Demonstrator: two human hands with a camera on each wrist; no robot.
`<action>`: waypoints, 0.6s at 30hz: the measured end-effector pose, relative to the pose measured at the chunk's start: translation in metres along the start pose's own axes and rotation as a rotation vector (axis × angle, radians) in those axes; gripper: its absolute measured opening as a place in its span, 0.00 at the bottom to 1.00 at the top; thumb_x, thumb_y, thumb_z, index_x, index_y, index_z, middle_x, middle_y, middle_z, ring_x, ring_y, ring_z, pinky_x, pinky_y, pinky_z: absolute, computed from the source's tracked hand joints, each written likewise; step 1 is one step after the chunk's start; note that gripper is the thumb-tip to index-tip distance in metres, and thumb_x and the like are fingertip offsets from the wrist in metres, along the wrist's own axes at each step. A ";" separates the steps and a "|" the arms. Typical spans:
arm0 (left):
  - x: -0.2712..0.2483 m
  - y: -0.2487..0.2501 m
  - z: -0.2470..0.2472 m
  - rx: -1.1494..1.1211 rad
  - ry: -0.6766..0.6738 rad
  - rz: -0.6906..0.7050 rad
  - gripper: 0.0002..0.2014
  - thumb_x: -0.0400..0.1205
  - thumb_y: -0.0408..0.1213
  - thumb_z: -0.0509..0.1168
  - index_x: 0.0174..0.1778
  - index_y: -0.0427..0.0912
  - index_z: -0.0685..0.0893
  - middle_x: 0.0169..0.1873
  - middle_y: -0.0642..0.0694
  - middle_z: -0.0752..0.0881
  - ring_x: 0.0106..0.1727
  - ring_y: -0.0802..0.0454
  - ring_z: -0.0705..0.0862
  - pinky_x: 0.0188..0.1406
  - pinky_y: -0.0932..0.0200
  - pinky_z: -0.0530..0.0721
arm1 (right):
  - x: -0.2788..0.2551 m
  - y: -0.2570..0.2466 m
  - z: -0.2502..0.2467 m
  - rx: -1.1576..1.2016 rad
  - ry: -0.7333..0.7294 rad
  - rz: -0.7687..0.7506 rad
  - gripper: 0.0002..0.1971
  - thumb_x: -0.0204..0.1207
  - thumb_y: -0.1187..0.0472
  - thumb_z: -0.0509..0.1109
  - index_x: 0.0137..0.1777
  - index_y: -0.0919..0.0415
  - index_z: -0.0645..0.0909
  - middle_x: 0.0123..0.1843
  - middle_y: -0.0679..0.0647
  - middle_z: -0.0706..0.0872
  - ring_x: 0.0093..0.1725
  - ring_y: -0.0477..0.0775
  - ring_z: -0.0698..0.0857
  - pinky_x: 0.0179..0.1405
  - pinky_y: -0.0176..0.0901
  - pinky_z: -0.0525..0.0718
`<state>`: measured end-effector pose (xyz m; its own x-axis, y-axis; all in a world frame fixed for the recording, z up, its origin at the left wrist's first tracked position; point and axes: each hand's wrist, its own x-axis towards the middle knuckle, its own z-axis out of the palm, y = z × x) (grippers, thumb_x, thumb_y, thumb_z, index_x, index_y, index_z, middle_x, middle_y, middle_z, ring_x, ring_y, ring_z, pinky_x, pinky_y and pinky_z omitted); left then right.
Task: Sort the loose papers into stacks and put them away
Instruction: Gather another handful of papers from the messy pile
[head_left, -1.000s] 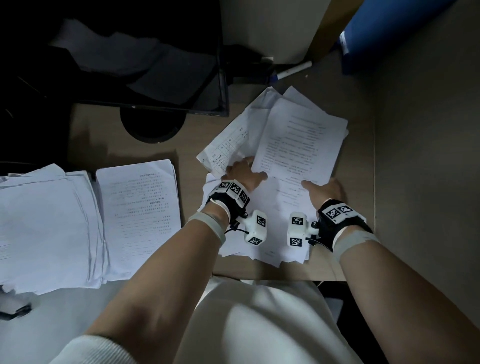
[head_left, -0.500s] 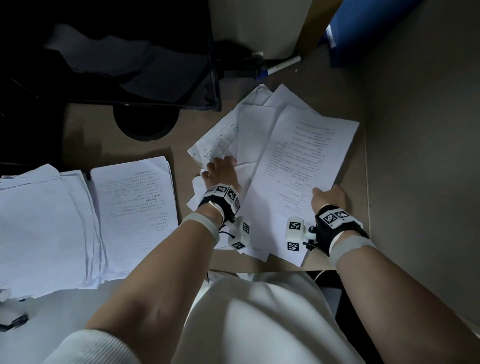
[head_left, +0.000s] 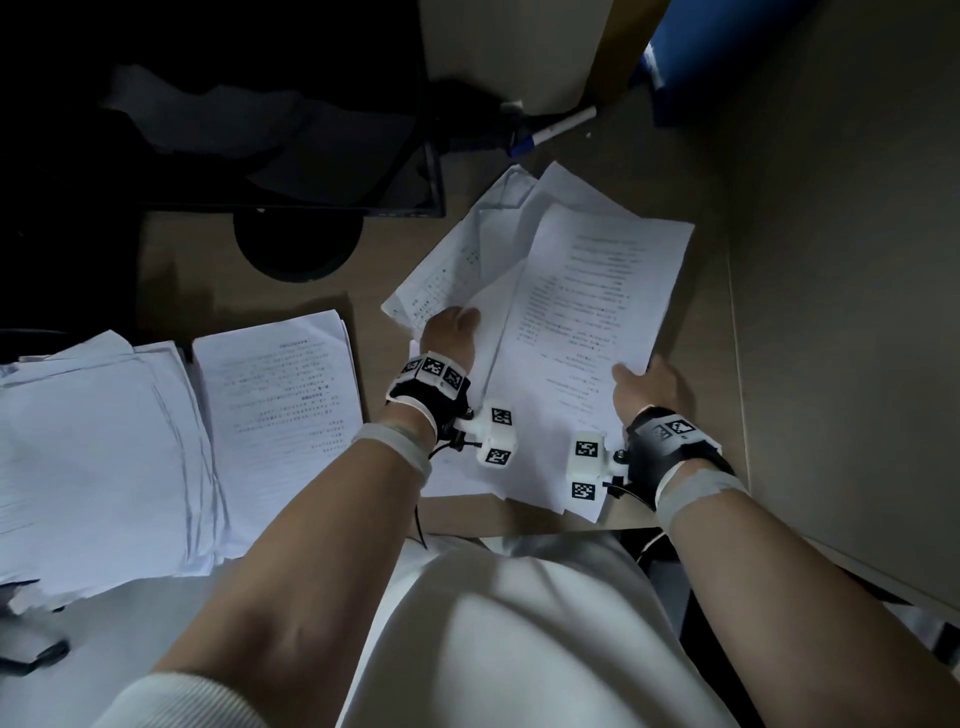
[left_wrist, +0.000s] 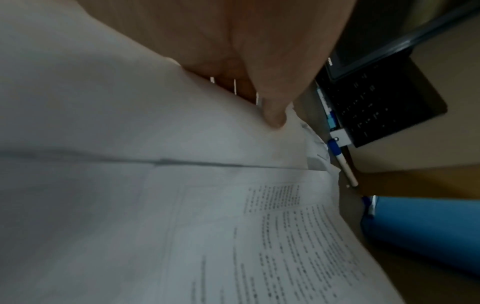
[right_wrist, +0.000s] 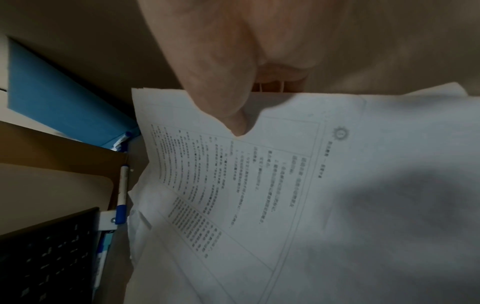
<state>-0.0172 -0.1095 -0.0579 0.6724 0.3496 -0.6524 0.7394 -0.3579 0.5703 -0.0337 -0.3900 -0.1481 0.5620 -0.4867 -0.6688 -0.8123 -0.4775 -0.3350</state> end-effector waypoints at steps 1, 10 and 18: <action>0.000 -0.001 0.000 -0.080 0.015 -0.028 0.16 0.87 0.42 0.59 0.40 0.35 0.80 0.36 0.43 0.78 0.43 0.44 0.76 0.45 0.55 0.69 | 0.003 -0.002 0.001 0.004 -0.007 -0.014 0.24 0.58 0.29 0.59 0.54 0.36 0.74 0.49 0.41 0.87 0.46 0.59 0.89 0.50 0.64 0.88; 0.006 0.019 0.001 -0.321 0.064 -0.123 0.09 0.85 0.42 0.63 0.42 0.43 0.82 0.39 0.47 0.83 0.48 0.47 0.78 0.49 0.60 0.72 | -0.073 -0.083 -0.040 0.348 -0.026 -0.082 0.19 0.79 0.58 0.66 0.70 0.54 0.78 0.62 0.50 0.88 0.58 0.56 0.87 0.61 0.55 0.86; 0.003 0.012 0.013 0.088 -0.053 -0.225 0.11 0.82 0.35 0.60 0.58 0.37 0.82 0.61 0.37 0.86 0.58 0.37 0.84 0.51 0.56 0.78 | -0.056 -0.093 -0.033 0.126 -0.071 -0.031 0.32 0.65 0.49 0.71 0.72 0.54 0.73 0.67 0.55 0.83 0.64 0.64 0.83 0.64 0.62 0.84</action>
<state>-0.0061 -0.1242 -0.0597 0.4867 0.3841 -0.7846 0.8629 -0.3512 0.3634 0.0156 -0.3427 -0.0572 0.5786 -0.4182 -0.7002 -0.8101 -0.3941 -0.4341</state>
